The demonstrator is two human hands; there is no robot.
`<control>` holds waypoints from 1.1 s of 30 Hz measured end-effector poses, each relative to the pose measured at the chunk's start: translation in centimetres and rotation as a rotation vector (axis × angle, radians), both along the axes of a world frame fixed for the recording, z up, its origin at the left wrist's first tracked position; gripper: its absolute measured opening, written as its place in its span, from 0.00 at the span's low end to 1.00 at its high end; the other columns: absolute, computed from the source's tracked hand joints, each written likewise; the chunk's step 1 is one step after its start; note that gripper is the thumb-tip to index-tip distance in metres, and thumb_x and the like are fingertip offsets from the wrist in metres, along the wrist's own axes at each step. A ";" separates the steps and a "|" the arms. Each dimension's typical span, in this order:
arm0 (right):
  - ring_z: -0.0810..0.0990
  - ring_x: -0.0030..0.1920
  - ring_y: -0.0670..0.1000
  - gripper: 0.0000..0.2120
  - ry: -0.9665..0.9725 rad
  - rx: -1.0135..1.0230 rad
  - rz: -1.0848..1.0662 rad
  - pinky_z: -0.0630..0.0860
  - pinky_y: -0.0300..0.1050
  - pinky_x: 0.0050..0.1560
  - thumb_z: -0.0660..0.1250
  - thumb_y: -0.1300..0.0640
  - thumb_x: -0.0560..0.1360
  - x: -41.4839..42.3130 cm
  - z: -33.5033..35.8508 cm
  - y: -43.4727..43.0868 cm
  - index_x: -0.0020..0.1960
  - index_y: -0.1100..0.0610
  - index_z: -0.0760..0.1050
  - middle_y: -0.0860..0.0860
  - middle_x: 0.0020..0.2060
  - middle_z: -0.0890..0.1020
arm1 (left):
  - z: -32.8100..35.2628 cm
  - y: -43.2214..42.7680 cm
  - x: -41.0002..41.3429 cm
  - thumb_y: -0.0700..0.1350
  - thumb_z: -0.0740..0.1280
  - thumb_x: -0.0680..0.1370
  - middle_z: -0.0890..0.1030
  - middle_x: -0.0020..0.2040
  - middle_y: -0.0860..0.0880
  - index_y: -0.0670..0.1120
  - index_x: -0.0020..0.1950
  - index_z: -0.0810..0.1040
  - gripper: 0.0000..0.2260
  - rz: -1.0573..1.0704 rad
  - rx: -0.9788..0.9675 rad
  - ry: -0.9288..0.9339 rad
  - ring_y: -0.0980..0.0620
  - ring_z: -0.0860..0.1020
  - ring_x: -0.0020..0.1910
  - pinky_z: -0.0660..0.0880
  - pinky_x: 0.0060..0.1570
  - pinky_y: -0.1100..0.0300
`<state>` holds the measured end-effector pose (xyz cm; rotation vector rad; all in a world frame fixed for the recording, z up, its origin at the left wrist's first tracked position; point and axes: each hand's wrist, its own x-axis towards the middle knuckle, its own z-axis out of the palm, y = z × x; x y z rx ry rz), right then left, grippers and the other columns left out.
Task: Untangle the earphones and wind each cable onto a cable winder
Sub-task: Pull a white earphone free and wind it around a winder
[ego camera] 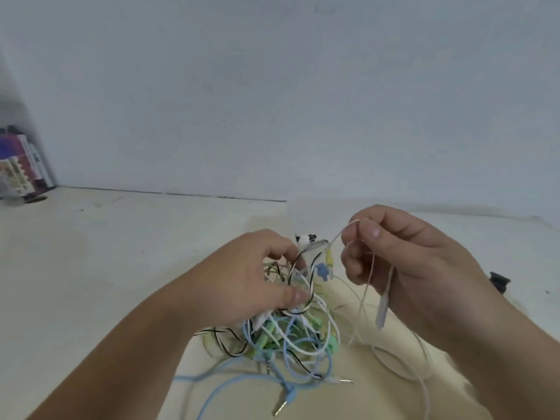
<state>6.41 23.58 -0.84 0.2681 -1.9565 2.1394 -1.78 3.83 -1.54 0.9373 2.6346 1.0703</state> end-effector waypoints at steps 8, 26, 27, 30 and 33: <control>0.70 0.30 0.52 0.13 -0.119 -0.476 -0.355 0.67 0.42 0.29 0.60 0.64 0.75 -0.8 0.9 1.6 0.32 0.57 0.66 0.52 0.31 0.71 | 1.4 -0.7 -0.9 0.31 0.72 0.70 0.86 0.45 0.40 0.42 0.39 0.86 0.07 0.202 0.694 -0.205 0.49 0.84 0.45 0.78 0.50 0.58; 0.63 0.24 0.52 0.12 -0.233 0.010 -0.379 0.57 0.44 0.26 0.61 0.63 0.76 -0.1 1.0 1.4 0.34 0.59 0.67 0.58 0.32 0.76 | 0.7 -2.1 -2.9 0.26 0.61 0.71 0.76 0.58 0.51 0.53 0.55 0.78 0.24 0.733 0.432 0.198 0.54 0.75 0.45 0.69 0.36 0.61; 0.63 0.24 0.52 0.11 -0.253 0.146 -0.347 0.57 0.43 0.26 0.62 0.63 0.77 0.0 0.7 1.2 0.35 0.59 0.69 0.57 0.31 0.75 | 0.9 -1.9 -2.4 0.27 0.62 0.69 0.75 0.60 0.54 0.55 0.56 0.78 0.26 0.704 0.423 0.331 0.56 0.75 0.44 0.70 0.37 0.62; 0.66 0.24 0.48 0.04 -0.246 0.545 -0.265 0.62 0.39 0.25 0.67 0.57 0.76 -0.1 -0.4 0.6 0.44 0.55 0.73 0.47 0.26 0.73 | 1.6 -1.5 -0.6 0.28 0.64 0.67 0.80 0.52 0.56 0.53 0.51 0.81 0.23 0.401 0.428 0.608 0.70 0.75 0.39 0.68 0.42 0.76; 0.71 0.26 0.42 0.16 -0.199 0.805 -0.217 0.67 0.33 0.28 0.70 0.52 0.74 -0.2 -1.1 0.1 0.57 0.40 0.69 0.45 0.27 0.76 | 1.7 -0.5 0.9 0.32 0.68 0.72 0.81 0.34 0.63 0.51 0.42 0.83 0.13 0.191 0.316 0.466 0.64 0.69 0.19 0.63 0.25 0.77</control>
